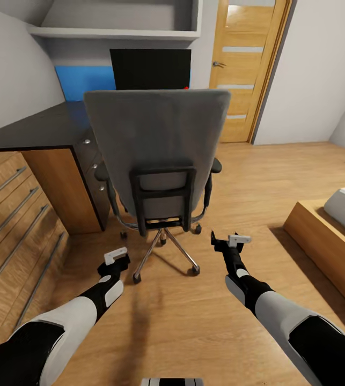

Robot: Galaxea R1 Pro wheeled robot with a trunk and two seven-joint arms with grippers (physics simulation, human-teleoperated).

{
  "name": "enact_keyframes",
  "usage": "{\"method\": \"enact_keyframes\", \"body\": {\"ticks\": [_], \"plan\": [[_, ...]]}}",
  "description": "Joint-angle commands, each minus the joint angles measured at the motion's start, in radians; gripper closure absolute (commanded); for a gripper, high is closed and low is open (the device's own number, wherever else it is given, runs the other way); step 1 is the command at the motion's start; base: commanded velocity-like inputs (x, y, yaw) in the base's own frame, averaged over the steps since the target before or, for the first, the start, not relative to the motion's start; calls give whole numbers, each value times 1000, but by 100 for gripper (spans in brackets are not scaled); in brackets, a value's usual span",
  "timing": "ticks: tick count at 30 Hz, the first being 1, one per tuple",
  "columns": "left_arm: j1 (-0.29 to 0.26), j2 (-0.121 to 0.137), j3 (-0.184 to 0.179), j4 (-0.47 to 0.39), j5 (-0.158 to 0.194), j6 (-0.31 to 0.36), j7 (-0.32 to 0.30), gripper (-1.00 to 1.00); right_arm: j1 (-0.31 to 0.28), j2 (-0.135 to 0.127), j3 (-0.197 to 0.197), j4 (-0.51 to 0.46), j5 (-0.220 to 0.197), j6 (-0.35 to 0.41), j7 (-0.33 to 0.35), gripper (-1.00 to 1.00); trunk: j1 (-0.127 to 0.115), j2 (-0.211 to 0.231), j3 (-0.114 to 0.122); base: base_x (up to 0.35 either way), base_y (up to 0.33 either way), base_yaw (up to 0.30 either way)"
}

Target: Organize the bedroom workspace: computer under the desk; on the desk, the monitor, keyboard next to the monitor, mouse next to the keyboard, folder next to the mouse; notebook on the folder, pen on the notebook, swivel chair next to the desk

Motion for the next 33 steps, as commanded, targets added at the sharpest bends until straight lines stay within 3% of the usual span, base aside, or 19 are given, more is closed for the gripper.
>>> {"method": "enact_keyframes", "body": {"ticks": [1,19,33], "plan": [[-1,0,-9,1,7,-3,5,-100,-1,1,9,0,-3,-2,-9,-100,-1,0,-1,-269,-225,0],[-1,-5,-13,1,-16,3,5,-100,-1,19,9,1,-4,-2,-11,-100,-1,0,-1,-215,-265,39],[-1,-9,-19,1,-20,-2,5,-100,-1,29,9,6,-4,-2,-11,-100,-1,0,-1,-54,-49,138]]}}
